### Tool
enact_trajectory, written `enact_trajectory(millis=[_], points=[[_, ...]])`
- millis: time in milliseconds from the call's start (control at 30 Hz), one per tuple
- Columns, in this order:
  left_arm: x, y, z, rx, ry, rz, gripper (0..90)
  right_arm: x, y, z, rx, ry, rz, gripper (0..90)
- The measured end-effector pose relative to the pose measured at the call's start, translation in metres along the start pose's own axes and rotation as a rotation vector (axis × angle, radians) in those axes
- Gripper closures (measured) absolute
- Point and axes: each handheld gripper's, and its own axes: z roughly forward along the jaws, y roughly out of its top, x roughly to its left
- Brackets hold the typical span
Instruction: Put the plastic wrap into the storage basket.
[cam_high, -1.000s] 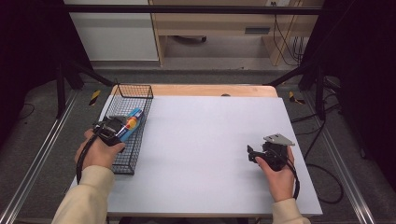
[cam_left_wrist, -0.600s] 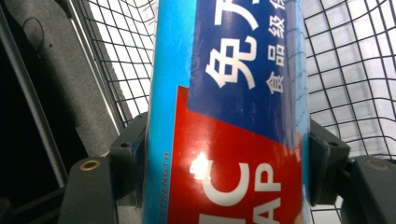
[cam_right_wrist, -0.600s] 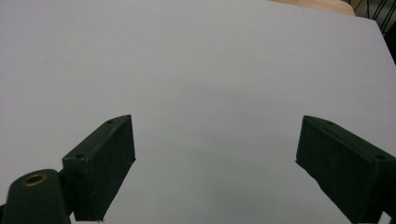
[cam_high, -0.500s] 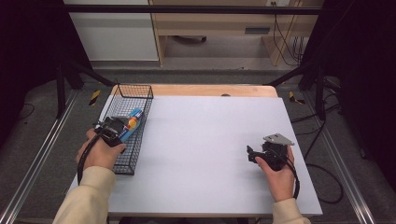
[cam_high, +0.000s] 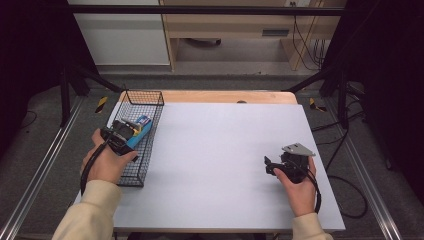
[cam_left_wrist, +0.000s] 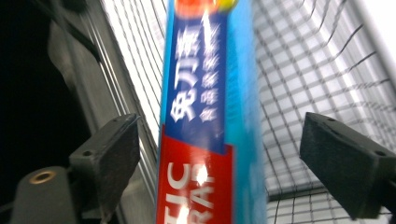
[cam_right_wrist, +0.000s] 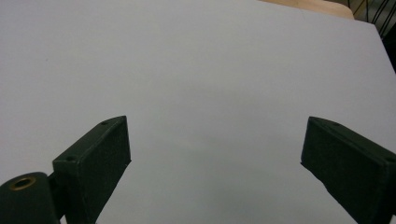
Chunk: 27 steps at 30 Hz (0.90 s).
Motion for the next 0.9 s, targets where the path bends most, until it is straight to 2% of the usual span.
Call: enact_trajectory(millis=[67,100,200,233,300,367,400,433,467,533,600,633,667,767,900], points=[[-0.001,0.000,-0.010,-0.068,-0.015,-0.004,9.0,0.000,0.000,-0.001,-0.009,-0.011,-0.004,6.3],[-0.001,0.000,-0.010,-0.068,-0.015,-0.004,8.2,0.000,0.000,-0.001,-0.009,-0.011,-0.004,6.3],[-0.006,0.002,-0.026,-0.186,-0.054,0.014,7.2,-0.001,0.001,-0.003,-0.030,-0.027,-0.014,5.0],[-0.011,0.002,-0.032,-0.252,-0.094,0.012,5.3,-0.001,0.001,-0.005,-0.038,-0.033,-0.015,4.7],[-0.015,0.001,-0.039,-0.326,-0.140,0.022,5.4,-0.001,0.001,-0.007,-0.050,-0.036,-0.014,4.7],[-0.021,0.000,-0.044,-0.410,-0.221,0.039,5.4,0.000,0.000,-0.010,-0.053,-0.044,-0.009,4.7],[-0.024,0.000,-0.045,-0.443,-0.249,0.043,5.3,-0.001,-0.001,-0.012,-0.064,-0.041,0.000,4.7],[-0.028,0.001,-0.046,-0.467,-0.276,0.047,5.2,-0.001,-0.001,-0.014,-0.067,-0.033,0.004,4.6],[-0.028,0.001,-0.046,-0.467,-0.276,0.047,5.2,-0.001,-0.001,-0.014,-0.067,-0.033,0.004,4.6],[-0.039,0.005,-0.049,-0.517,-0.317,0.102,5.2,-0.001,-0.004,-0.019,-0.086,-0.020,-0.008,4.1],[-0.046,0.008,-0.050,-0.573,-0.339,0.118,5.2,-0.001,-0.005,-0.022,-0.087,-0.023,-0.018,4.0],[-0.046,0.008,-0.050,-0.573,-0.339,0.118,5.2,-0.002,-0.006,-0.024,-0.087,-0.022,-0.024,4.0],[-0.055,0.010,-0.051,-0.599,-0.364,0.140,5.1,-0.003,-0.007,-0.025,-0.088,-0.027,-0.023,4.0],[-0.066,0.013,-0.055,-0.624,-0.369,0.189,4.9,-0.005,-0.012,-0.031,-0.081,-0.038,-0.005,4.1],[-0.076,0.013,-0.058,-0.666,-0.384,0.202,4.9,-0.008,-0.019,-0.042,-0.095,-0.059,0.013,4.4]])
